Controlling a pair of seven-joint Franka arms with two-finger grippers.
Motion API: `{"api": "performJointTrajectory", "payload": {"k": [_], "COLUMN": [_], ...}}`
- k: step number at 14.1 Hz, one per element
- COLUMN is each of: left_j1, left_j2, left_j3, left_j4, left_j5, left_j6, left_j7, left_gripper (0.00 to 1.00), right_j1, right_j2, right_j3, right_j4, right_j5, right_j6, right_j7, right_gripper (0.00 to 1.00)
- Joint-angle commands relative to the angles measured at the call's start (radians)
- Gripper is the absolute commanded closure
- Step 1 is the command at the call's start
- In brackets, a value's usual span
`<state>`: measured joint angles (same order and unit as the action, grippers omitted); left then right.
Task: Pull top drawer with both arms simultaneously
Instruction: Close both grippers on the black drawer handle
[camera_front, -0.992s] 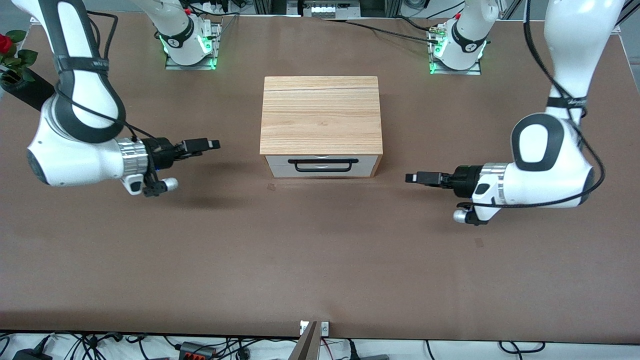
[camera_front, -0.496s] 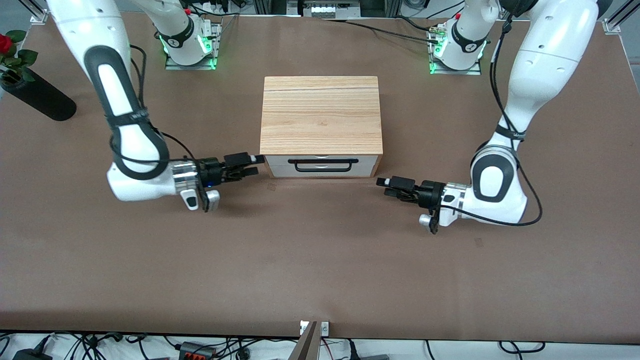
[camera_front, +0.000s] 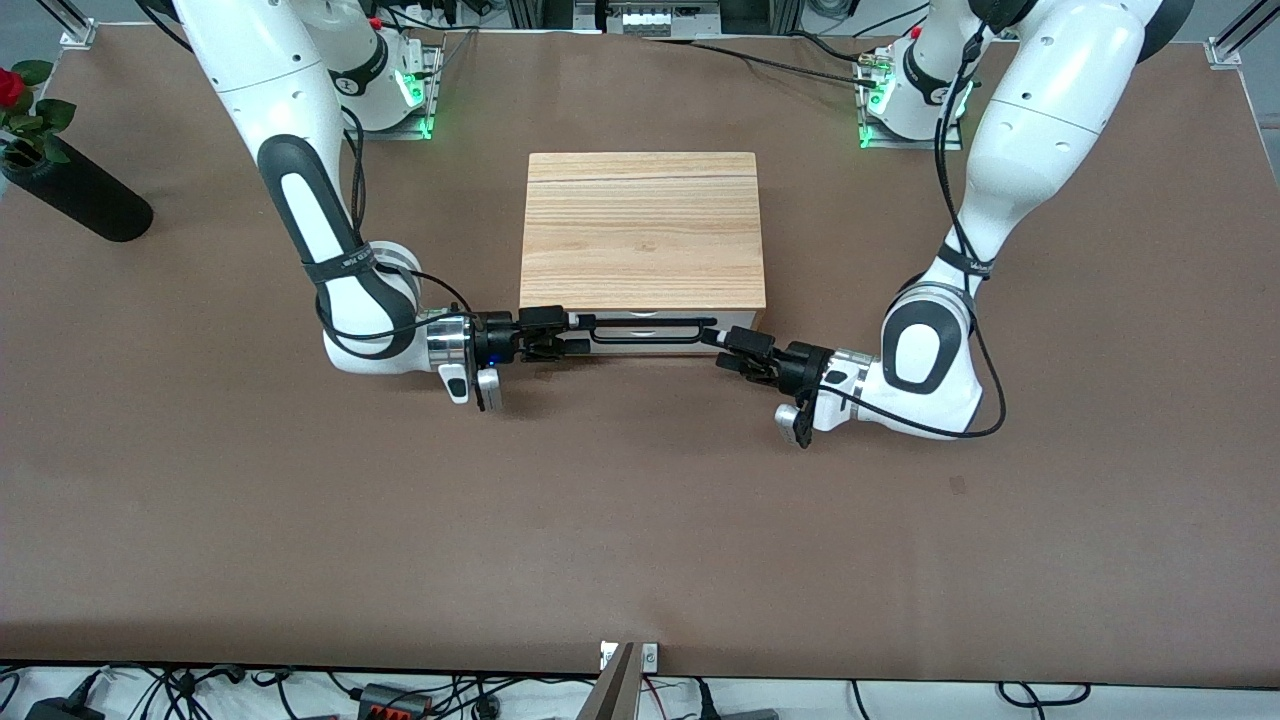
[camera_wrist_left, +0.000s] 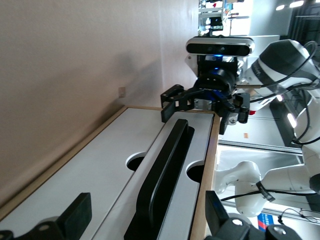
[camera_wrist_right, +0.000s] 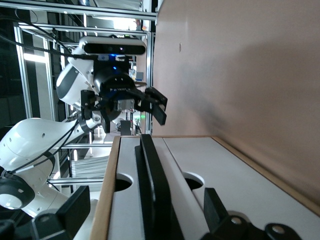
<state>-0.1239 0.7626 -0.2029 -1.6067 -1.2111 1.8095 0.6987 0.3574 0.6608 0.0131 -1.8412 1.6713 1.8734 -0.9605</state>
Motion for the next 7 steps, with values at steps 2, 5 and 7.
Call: {"api": "performJointTrajectory", "payload": {"k": [2,5,7], "left_j1": [-0.008,-0.010,-0.010], "left_j2": [0.021,0.020,0.018], "left_j3": [0.002,0.000,0.000], "left_j4": [-0.044,-0.045,-0.047], "left_j5": [-0.076,-0.076,-0.087], "left_j6": [-0.001,-0.002,-0.006], "left_j7": [0.110,0.111,0.110], "left_gripper": [0.08,0.27,0.34], "right_j1": [0.003,0.002,-0.001], "right_j2": [0.006,0.007,0.007], "right_j3": [-0.004,-0.004,-0.004], "right_j4": [-0.018,-0.018,-0.018], "right_j5": [0.039,0.039,0.039], "right_j6": [0.004,0.004,0.001], "right_j7": [-0.053,-0.053,-0.053], "right_gripper": [0.41,0.69,0.82]}}
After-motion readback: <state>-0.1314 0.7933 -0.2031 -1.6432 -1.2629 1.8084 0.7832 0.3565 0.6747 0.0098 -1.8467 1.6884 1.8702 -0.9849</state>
